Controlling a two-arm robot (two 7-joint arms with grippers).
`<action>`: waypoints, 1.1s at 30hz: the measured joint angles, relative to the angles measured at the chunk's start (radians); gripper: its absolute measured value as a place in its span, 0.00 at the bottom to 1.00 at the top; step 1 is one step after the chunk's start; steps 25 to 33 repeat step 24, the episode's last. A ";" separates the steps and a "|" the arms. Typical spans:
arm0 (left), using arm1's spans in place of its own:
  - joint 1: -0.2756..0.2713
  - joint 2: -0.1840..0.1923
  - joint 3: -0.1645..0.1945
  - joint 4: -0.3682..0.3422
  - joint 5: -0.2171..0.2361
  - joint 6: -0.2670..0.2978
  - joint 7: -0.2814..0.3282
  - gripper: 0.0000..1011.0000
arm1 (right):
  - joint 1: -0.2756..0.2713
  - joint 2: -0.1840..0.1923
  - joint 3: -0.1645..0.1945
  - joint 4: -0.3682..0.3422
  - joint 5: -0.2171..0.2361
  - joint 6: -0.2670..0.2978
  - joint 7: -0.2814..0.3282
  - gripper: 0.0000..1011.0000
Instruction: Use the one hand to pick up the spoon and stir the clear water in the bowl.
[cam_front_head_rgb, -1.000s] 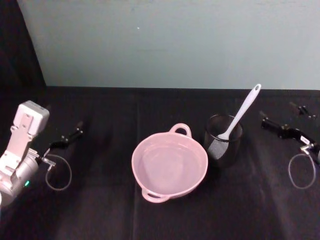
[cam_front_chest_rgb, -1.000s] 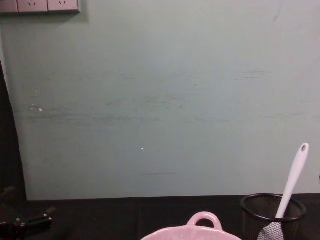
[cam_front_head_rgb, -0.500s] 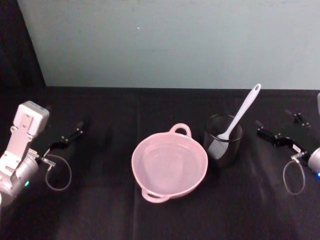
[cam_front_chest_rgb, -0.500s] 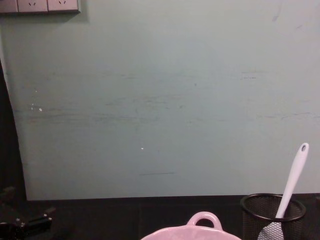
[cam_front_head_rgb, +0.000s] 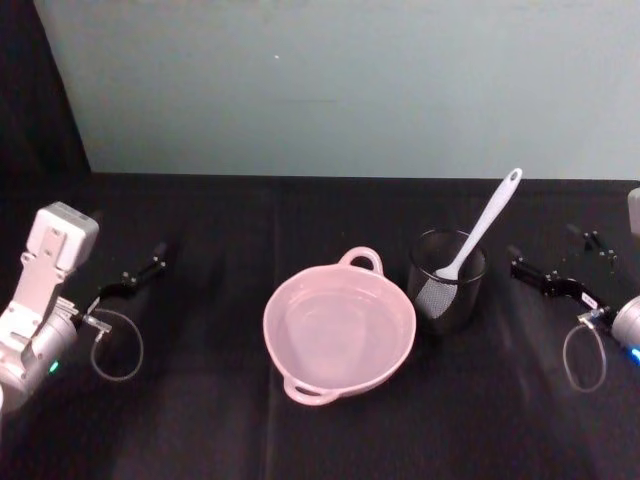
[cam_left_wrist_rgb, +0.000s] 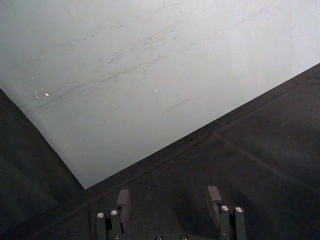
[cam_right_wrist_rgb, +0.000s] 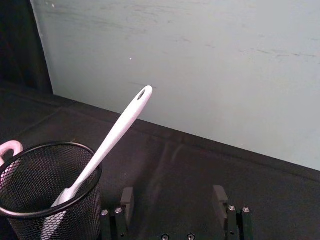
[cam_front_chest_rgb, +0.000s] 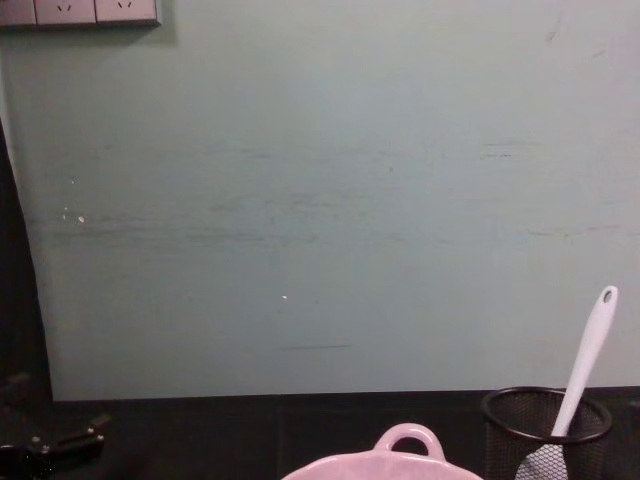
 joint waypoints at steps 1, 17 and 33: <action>0.000 0.000 0.000 0.000 0.000 0.000 0.000 0.99 | 0.000 0.000 0.000 0.000 0.000 0.000 0.000 0.99; 0.000 0.000 0.000 0.000 0.000 0.000 0.000 0.99 | 0.000 0.003 -0.002 -0.002 0.003 0.001 0.000 0.99; 0.000 0.000 0.000 0.000 0.000 0.000 0.000 0.99 | 0.000 0.004 -0.002 -0.002 0.003 0.001 0.000 0.99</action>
